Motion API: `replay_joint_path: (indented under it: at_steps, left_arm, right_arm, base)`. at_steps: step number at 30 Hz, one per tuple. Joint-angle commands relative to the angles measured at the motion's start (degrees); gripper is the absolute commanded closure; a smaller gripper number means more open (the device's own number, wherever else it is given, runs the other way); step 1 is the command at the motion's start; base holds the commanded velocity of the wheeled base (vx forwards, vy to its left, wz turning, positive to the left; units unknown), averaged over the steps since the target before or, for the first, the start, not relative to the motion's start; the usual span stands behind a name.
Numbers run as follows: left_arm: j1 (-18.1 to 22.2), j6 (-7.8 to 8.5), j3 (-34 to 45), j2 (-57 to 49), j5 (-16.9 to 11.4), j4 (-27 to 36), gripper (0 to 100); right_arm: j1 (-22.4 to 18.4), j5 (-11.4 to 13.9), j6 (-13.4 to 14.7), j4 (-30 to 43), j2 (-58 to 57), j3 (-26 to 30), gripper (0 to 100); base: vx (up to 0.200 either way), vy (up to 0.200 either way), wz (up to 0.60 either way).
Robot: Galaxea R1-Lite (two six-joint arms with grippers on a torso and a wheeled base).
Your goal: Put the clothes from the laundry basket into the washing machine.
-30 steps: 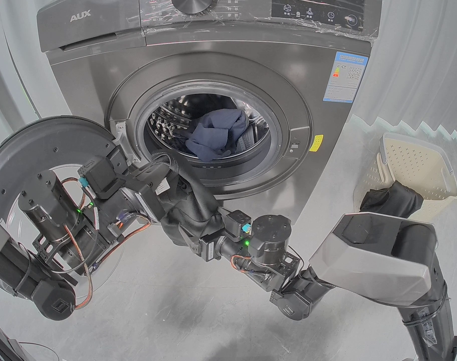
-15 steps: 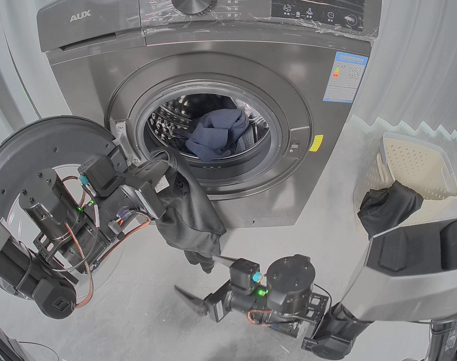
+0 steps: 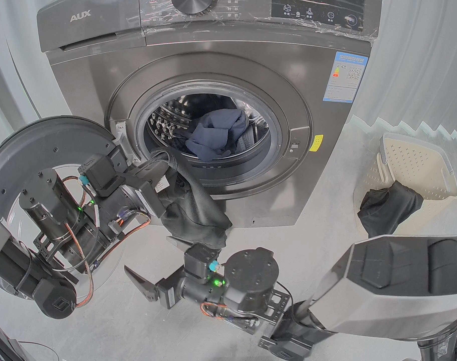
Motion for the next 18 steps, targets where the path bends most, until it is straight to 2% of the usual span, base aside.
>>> replay_joint_path:
  at_steps: [1, 5, 12, 18]
  left_arm:
    - [0.0, -0.01, 0.0, -0.3, -0.1, 0.0, 100]
    - [0.0, -0.01, 0.0, -0.5, -0.1, 0.0, 100]
    - [0.0, -0.01, -0.1, -0.4, -0.1, 0.0, 100]
    - [0.0, -0.01, 0.0, -0.6, -0.2, 0.0, 100]
  right_arm:
    - [-5.2, -0.1, -0.3, 2.8, 10.8, -13.3, 0]
    - [-7.4, -0.1, -0.6, 3.1, 12.1, -16.2, 0]
    - [-9.3, -0.2, -2.5, 2.7, 11.2, -14.6, 0]
    - [-10.6, -0.4, -2.8, 3.0, 11.1, -14.7, 0]
  base:
    - [0.0, 0.0, 0.0]
    - [0.0, 0.0, 0.0]
    - [0.0, 0.0, 0.0]
    - [0.0, 0.0, 0.0]
